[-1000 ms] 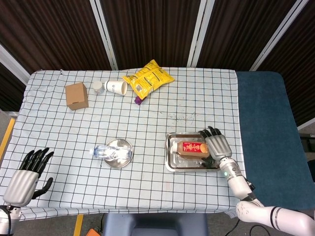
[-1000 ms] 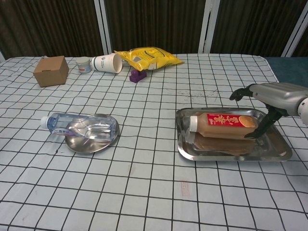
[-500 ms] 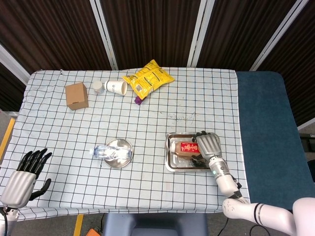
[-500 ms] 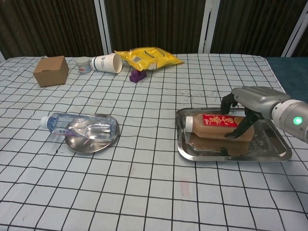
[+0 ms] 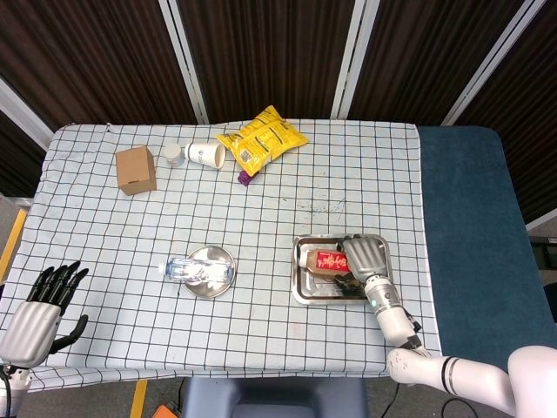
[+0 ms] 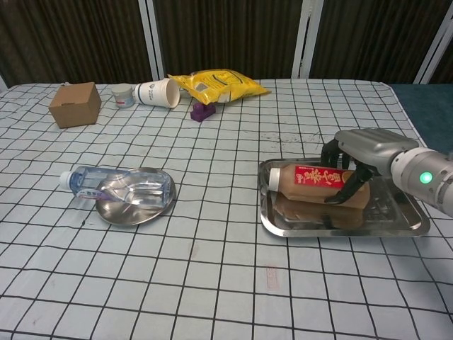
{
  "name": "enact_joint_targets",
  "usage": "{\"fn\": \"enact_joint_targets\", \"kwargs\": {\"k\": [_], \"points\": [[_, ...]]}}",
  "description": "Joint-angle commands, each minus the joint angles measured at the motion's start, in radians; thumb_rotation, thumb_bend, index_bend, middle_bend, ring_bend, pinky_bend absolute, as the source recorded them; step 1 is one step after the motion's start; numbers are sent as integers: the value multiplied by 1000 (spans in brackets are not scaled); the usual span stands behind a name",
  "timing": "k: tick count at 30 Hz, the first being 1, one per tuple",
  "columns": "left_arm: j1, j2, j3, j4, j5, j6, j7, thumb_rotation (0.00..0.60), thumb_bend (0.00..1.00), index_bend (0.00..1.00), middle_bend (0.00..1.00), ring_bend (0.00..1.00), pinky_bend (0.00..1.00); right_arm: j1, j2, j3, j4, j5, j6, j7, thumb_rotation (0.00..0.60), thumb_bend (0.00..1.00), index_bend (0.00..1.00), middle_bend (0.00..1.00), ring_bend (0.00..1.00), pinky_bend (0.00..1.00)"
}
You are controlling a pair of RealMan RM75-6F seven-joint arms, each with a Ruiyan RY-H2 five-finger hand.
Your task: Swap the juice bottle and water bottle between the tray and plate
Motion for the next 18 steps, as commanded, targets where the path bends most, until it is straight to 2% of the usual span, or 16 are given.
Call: {"fn": "enact_joint_targets", "kwargs": {"k": [1,5,11,15,18], "points": [[0,1,-1,0,-3,-2,0,600,430,0,0,0,47,3,1,1,-4,-2,6,0,600,385,819,674,670,831],[3,2,-3,-1,-9,0,3,600,429,0,0,0,47,8,19,23,-35,-24,30,22,600,408,861,706,702,864],[2,-4,-18,1,-39,-7,12,600,429,0,0,0,47,77,38,118,-74,5,34,-2,600,419,880,721,720,869],[-4,-13,-32,4,-65,-20,27,600,430,0,0,0,47,184,-16,219,-6,98,13,-49,600,419,882,722,721,869],[-11,-21,-40,12,-82,-34,35,600,430,0,0,0,47,278,-93,275,110,161,-19,-64,600,419,880,722,721,869]]}}
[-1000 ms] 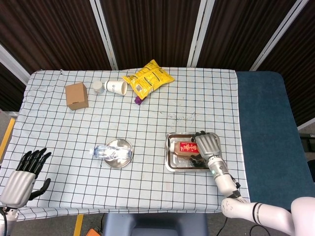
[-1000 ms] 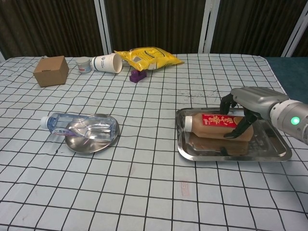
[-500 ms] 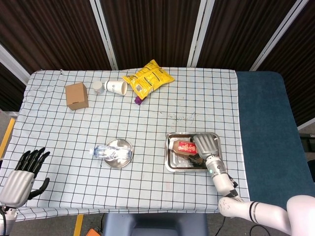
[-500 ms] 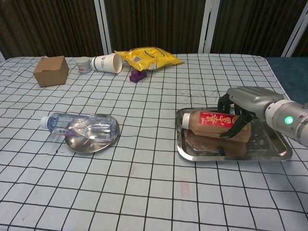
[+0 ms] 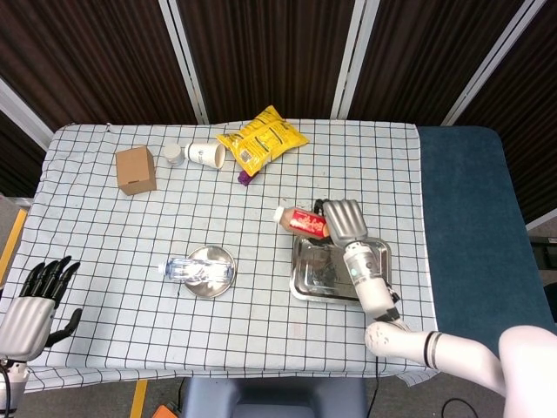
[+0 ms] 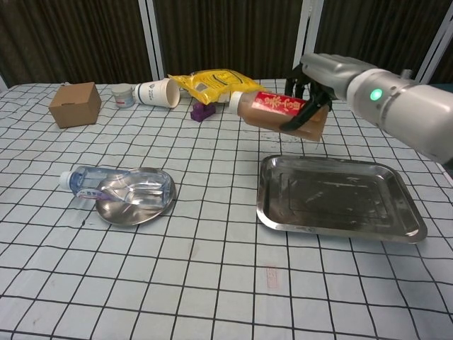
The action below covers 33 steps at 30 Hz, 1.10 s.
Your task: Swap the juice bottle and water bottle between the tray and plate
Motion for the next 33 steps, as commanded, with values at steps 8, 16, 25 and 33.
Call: {"fn": "enact_joint_targets", "kwargs": {"k": [8,16,25,33], "points": [[-29,-21,-24,30,-69,-70,13,600,431,0,0,0,47,300,-345,129,540,117,-172,94,600,419,671,678,575,742],[-36,-25,-33,38,-94,-85,13,600,431,0,0,0,47,387,-494,141,789,44,-310,314,600,418,126,306,203,418],[-32,-17,-24,38,-70,-69,-6,600,430,0,0,0,47,347,-447,122,716,-39,-251,388,600,252,0,164,83,318],[-34,-43,5,67,13,-41,-21,600,430,0,0,0,48,-119,89,-177,-85,-383,180,386,600,240,0,84,4,225]]}}
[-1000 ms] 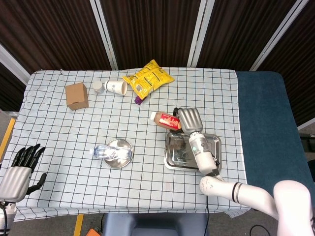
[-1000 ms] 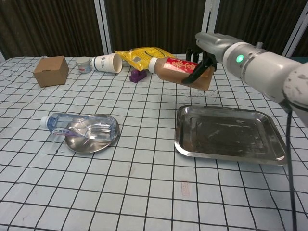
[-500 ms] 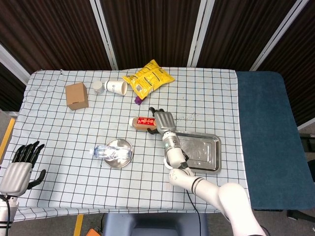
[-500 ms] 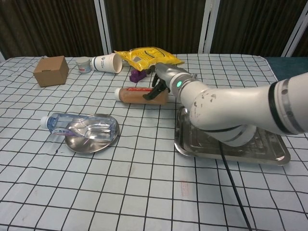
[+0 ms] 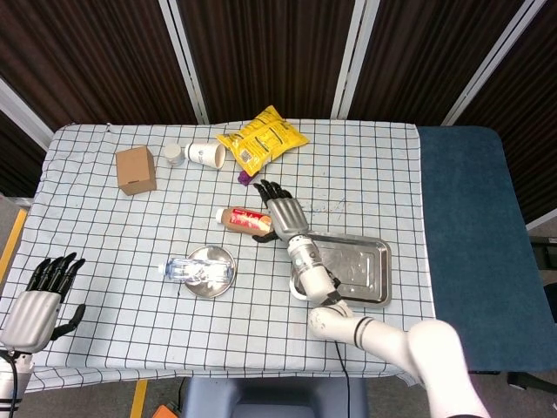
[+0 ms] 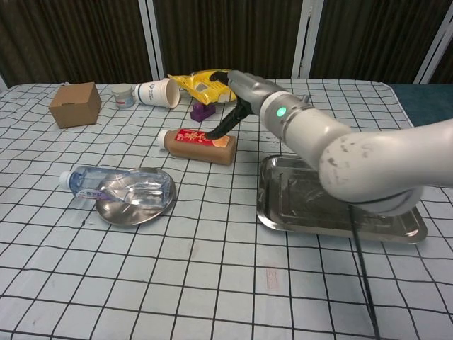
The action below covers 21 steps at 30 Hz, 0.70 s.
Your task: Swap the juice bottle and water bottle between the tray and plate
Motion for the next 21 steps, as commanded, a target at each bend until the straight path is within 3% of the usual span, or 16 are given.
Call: {"fn": "enact_joint_targets", "kwargs": {"k": [1,3,6,9,13,21], "points": [[-8,-22,12,20,25,-1,-7,600,430,0,0,0,48,-391,452,-267,-593,-301,377,8,600,240,0,70,0,209],[-18,-42,13,32,31,-16,-2,600,430,0,0,0,49,-506,579,-368,-687,-392,489,17,600,240,0,57,0,194],[-48,-74,-5,29,9,-60,33,600,430,0,0,0,71,-650,715,-485,-733,-454,613,17,600,240,0,50,0,187],[-93,-105,-42,23,-39,-123,93,600,431,0,0,0,124,-762,784,-535,-722,-464,704,94,600,240,0,4,0,176],[-158,-147,-69,17,-69,-206,162,600,430,0,0,0,118,-842,833,-572,-675,-476,732,188,600,240,0,0,0,121],[-302,-282,-110,26,-202,-421,354,600,433,0,0,0,117,-864,902,-559,-673,-489,666,294,600,239,0,0,0,104]]}}
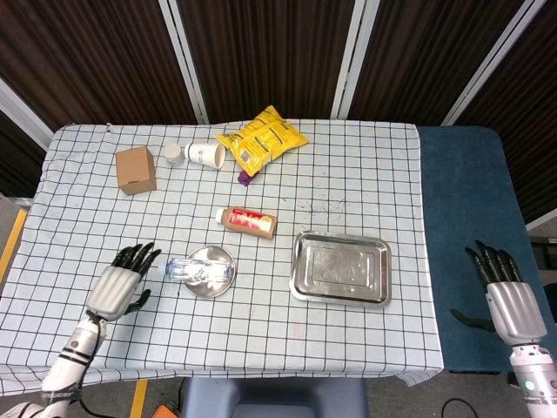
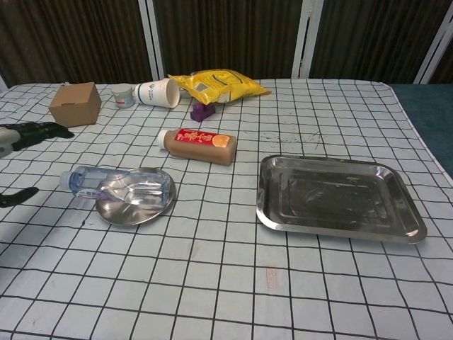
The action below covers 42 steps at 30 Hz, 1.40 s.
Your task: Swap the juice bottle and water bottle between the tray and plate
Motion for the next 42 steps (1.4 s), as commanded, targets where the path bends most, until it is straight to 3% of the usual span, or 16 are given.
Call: {"fn": "enact_joint_targets", "kwargs": {"k": [1,6,13,16,19,21,27,33,38,42], "points": [[-78,-85,-28,16,-85,-98,96,600,431,0,0,0,117,-15,31,12,0,-10,-18,40,600,239,0,0,0,104],[-129,-166,-38,82,-156,-149,172,600,425,0,0,0,110,-26,42,24,2,-37,-31,62,600,239,0,0,0,104],[-154,-226,-42,139,-174,-126,190,600,427,11,50,28,141,-28,44,37,6,-54,-78,63,600,239,0,0,0,104],[-164,-252,-41,174,-162,-106,189,600,430,173,222,150,217,-24,48,40,1,-56,-108,67,600,239,0,0,0,104],[-173,-274,-41,215,-155,-97,176,600,425,425,483,360,372,-26,49,47,-2,-61,-119,65,600,239,0,0,0,104],[-178,-283,-43,233,-149,-87,164,600,424,509,577,438,431,-27,51,51,-4,-63,-128,71,600,239,0,0,0,104],[-179,-285,-41,242,-85,-17,88,600,431,652,726,590,525,-32,51,63,-6,-66,-145,69,600,239,0,0,0,104],[-184,-275,-38,187,14,75,13,600,447,689,772,641,582,-38,57,72,-12,-74,-153,80,600,239,0,0,0,104],[-205,-283,-17,92,38,56,78,600,443,674,761,640,581,-40,65,80,-12,-77,-163,103,600,239,0,0,0,104],[-195,-318,27,-2,31,42,161,600,443,657,748,640,580,-35,72,84,-5,-77,-186,124,600,239,0,0,0,104]]}}
